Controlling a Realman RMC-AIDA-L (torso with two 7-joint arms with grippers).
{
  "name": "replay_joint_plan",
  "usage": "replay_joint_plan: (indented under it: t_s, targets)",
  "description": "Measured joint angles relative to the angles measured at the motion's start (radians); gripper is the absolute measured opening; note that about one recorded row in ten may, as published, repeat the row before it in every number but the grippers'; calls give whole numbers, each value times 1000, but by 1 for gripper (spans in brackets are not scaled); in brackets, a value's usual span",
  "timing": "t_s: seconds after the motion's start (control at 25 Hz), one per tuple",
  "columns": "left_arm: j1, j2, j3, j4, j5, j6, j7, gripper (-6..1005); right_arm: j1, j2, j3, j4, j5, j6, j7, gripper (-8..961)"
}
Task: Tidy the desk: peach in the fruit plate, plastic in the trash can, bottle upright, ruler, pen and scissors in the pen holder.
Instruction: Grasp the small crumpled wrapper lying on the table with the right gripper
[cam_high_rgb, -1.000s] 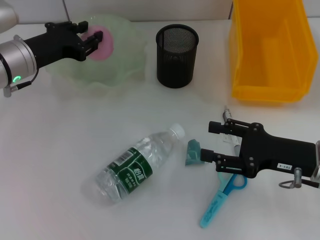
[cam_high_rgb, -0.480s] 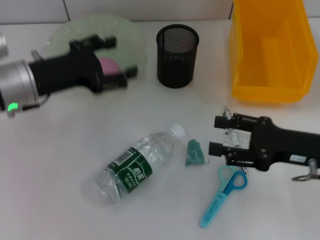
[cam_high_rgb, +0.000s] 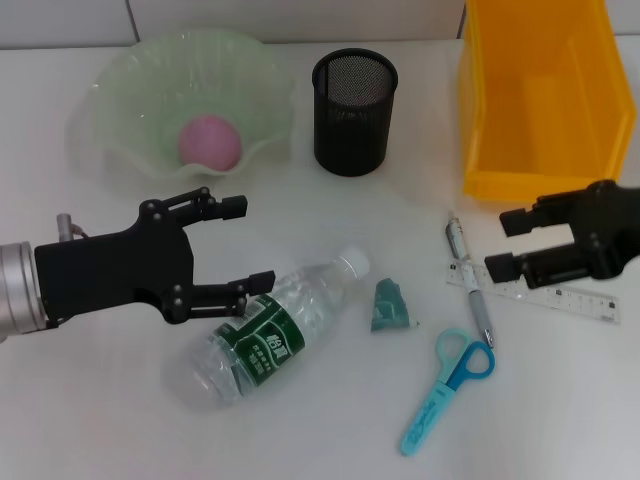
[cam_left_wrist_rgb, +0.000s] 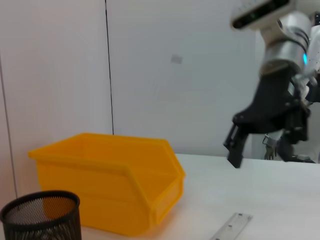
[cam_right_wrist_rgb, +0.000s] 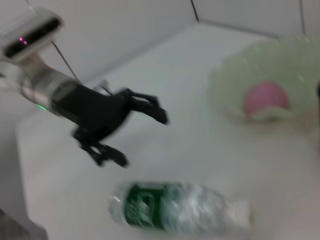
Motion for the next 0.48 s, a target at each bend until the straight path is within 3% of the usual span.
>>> replay_joint_plan:
  t_s: [0.12, 0.16, 0.28, 0.32, 0.36, 0.48]
  targets:
    - [8, 0, -5, 0, 9, 7, -5, 864, 103, 3, -21, -125, -200, -56, 194, 751]
    - [9, 0, -8, -2, 9, 15, -8, 864, 168, 12, -58, -173, -291, -103, 271, 751]
    - [10, 0, -9, -3, 9, 16, -8, 863, 213, 19, -126, -209, -333, -133, 301, 751]
    - [10, 0, -9, -3, 9, 16, -9, 863, 226, 21, -166, -217, -344, -131, 313, 751]
    - [10, 0, -10, -4, 9, 15, -10, 863, 251, 23, -272, -220, -374, -110, 356, 751]
    - [10, 0, -10, -3, 9, 15, -14, 863, 264, 26, -375, -214, -412, -71, 393, 751]
